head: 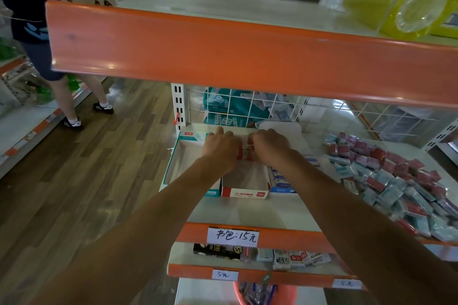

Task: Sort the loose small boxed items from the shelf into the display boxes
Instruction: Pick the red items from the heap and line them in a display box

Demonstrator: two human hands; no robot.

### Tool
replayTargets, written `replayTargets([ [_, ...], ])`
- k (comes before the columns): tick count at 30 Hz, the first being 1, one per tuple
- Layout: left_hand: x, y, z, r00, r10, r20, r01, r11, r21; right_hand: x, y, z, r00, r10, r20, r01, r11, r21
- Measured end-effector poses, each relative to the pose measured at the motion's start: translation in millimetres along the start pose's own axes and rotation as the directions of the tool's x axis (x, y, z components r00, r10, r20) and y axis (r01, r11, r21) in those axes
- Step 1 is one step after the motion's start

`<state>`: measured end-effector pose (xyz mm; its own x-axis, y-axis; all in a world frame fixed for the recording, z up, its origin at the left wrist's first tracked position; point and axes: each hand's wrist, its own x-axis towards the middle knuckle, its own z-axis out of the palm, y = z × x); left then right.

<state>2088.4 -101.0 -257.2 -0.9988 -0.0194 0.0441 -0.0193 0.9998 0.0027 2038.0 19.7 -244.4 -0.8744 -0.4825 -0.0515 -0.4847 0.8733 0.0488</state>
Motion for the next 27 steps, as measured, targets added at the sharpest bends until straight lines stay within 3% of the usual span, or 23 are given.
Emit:
replayTargets([
  [4,2,8,-12,0.999,0.018,-0.047,-0.015,0.998,0.06,-18,15,-1,0.984,-0.041,-0.172,0.051,0.997,0.057],
  [7,4,24,-21,0.994,0.028,-0.107,-0.019,0.996,0.085,-33,37,-7,0.971,0.013,-0.24,-0.006,1.0,0.03],
  [12,9,74,-40,0.986,0.077,-0.151,-0.061,0.992,0.111,-65,86,-7,0.959,0.101,-0.263,-0.101,0.995,0.014],
  [19,4,161,-47,0.949,0.26,-0.176,-0.251,0.965,0.071,-120,158,4,0.94,0.207,-0.273,-0.215,0.977,-0.001],
  [23,-1,205,-41,0.935,0.313,-0.165,-0.315,0.949,0.016,-149,193,14,0.932,0.281,-0.228,-0.272,0.96,0.072],
  [27,-3,234,-31,0.926,0.37,-0.078,-0.369,0.929,0.026,-169,215,26,0.899,0.272,-0.343,-0.238,0.961,0.138],
])
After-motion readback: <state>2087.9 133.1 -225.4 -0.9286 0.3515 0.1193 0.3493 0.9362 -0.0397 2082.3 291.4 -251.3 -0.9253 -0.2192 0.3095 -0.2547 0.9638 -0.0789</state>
